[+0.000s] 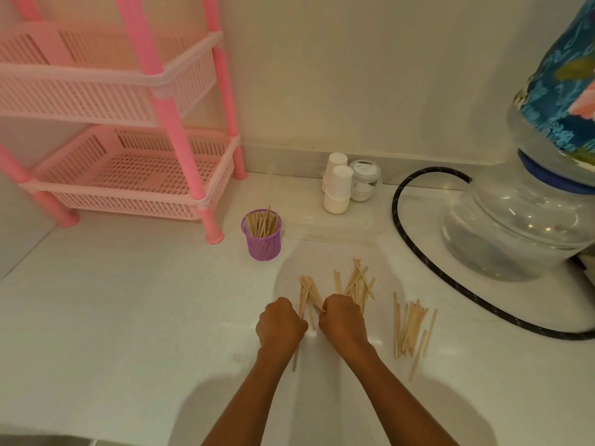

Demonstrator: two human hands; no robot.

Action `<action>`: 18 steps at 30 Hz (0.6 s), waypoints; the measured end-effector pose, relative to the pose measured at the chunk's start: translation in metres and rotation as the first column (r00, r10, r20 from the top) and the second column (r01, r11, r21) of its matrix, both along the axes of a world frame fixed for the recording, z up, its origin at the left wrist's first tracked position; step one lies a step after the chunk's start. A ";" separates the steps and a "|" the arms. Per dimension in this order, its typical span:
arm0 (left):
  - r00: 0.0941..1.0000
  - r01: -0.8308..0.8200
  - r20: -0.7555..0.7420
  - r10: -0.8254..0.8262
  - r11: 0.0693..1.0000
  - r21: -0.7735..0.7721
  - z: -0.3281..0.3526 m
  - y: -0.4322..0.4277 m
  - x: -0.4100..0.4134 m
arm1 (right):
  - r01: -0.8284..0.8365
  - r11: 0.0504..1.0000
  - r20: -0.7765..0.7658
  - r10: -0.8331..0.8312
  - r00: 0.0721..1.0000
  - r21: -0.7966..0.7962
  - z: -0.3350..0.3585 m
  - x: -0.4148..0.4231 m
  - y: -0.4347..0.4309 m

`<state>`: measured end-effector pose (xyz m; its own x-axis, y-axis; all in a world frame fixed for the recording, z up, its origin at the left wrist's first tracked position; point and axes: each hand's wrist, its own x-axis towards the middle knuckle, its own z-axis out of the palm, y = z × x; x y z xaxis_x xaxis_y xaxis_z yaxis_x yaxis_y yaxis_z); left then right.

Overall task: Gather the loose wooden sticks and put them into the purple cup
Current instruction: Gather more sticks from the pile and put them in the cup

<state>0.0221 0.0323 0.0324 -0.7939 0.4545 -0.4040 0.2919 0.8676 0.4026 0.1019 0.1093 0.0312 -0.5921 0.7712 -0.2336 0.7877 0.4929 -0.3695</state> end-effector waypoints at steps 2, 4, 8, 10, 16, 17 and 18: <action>1.000 -0.011 0.005 0.011 1.000 0.003 0.000 0.000 -0.002 | 0.025 0.999 -0.003 -0.025 1.000 -0.025 0.001 0.000 0.002; 1.000 -0.021 0.019 0.021 1.000 0.009 0.001 0.000 -0.003 | 0.053 0.997 -0.015 -0.054 0.998 -0.063 0.002 0.001 0.004; 0.997 -0.043 0.067 0.042 0.999 0.017 0.003 -0.004 -0.010 | 0.102 0.988 -0.071 -0.111 0.991 -0.120 0.003 0.004 0.009; 0.996 -0.032 0.078 0.032 0.999 0.003 0.004 -0.008 -0.014 | 0.108 0.986 -0.071 -0.117 0.991 -0.128 0.003 0.006 0.011; 0.993 0.000 0.114 0.008 0.998 -0.069 0.007 -0.017 -0.021 | 0.137 0.984 -0.080 -0.147 0.986 -0.115 0.001 0.004 0.011; 0.993 0.016 0.117 -0.007 0.997 -0.077 0.007 -0.016 -0.022 | 0.138 0.984 -0.075 -0.146 0.986 -0.110 0.001 0.003 0.010; 0.994 0.032 0.110 -0.024 0.996 -0.079 0.007 -0.015 -0.022 | 0.137 0.985 -0.069 -0.144 0.987 -0.103 0.001 0.001 0.010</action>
